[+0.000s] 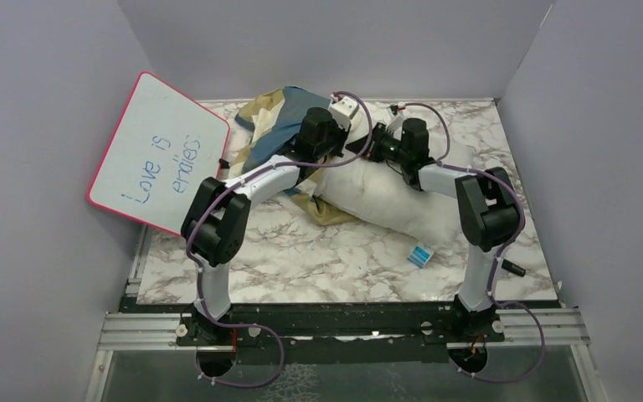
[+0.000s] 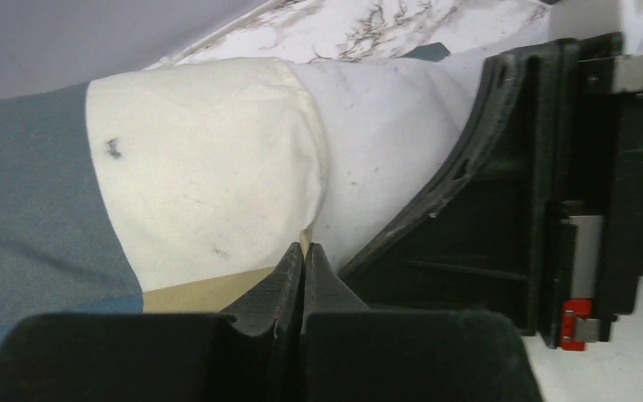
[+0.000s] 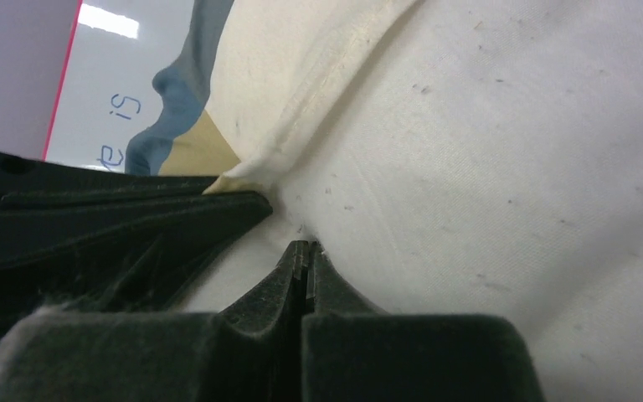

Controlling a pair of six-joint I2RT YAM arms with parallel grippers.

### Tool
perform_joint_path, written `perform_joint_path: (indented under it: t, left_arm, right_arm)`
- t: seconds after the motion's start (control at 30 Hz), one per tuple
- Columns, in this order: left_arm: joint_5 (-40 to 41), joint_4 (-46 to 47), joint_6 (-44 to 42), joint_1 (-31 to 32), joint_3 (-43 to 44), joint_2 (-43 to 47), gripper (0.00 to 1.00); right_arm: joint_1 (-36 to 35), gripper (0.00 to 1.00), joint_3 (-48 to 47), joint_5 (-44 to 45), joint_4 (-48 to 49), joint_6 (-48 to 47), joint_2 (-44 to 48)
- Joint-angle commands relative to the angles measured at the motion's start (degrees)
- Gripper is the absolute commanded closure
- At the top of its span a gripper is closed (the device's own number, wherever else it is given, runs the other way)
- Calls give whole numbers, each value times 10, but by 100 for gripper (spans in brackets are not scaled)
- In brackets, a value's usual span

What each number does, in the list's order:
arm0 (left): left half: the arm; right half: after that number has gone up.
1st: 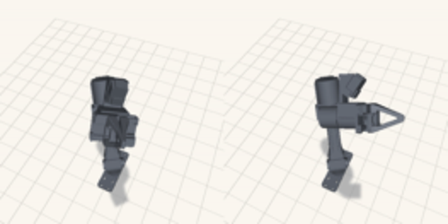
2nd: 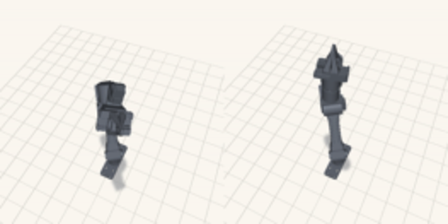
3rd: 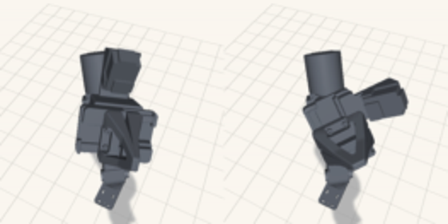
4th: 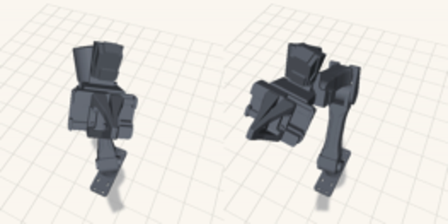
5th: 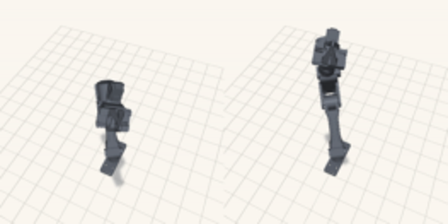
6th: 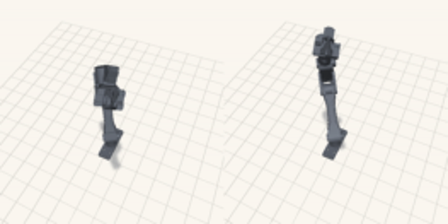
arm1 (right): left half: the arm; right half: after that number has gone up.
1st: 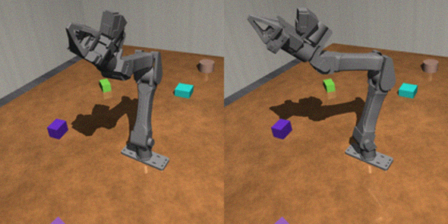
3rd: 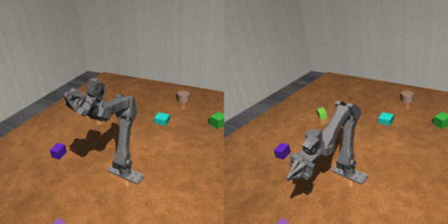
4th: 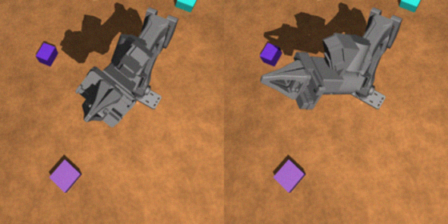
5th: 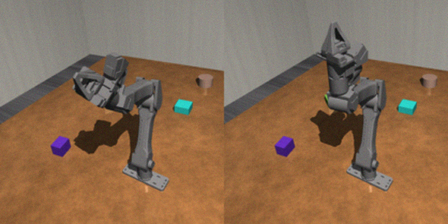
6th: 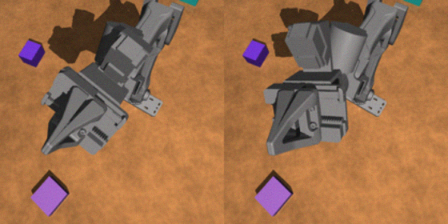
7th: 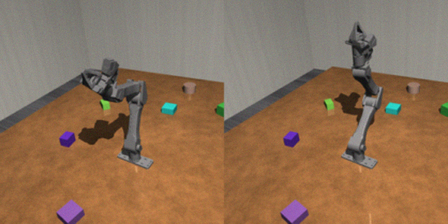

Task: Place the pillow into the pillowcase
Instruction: Stuff the pillow into the pillowcase.

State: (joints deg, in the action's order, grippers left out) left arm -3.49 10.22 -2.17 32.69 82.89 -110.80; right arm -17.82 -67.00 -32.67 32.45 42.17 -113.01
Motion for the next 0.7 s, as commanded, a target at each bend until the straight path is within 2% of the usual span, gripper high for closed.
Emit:
perform_joint_path:
  t: [0.0,0.1,0.2,0.33,0.37,0.43,0.5,0.57,0.67]
  left_arm:
    - [-49,3,50,43,15,15,100]
    - [-72,30,101,58,-13,29,100]
    - [-43,51,147,55,-57,36,100]
    - [-23,20,172,36,-71,38,100]
    - [-18,9,173,32,-73,45,94]
    - [6,-13,165,30,-77,65,74]
    - [17,-34,154,29,-84,90,60]
    - [18,-54,153,29,-96,122,49]
    - [23,-88,155,30,-127,174,40]
  right_arm:
    - [-3,100,36,2,2,28,-41]
    - [-3,100,45,12,31,50,-39]
    - [-3,100,53,29,52,65,-35]
    - [-3,100,62,38,68,74,-36]
    - [-3,100,62,38,67,72,-35]
    - [-3,100,62,36,62,63,-29]
    - [-3,99,61,37,48,45,-14]
    - [-3,95,59,42,23,24,7]
    - [-3,89,55,45,-23,-11,39]
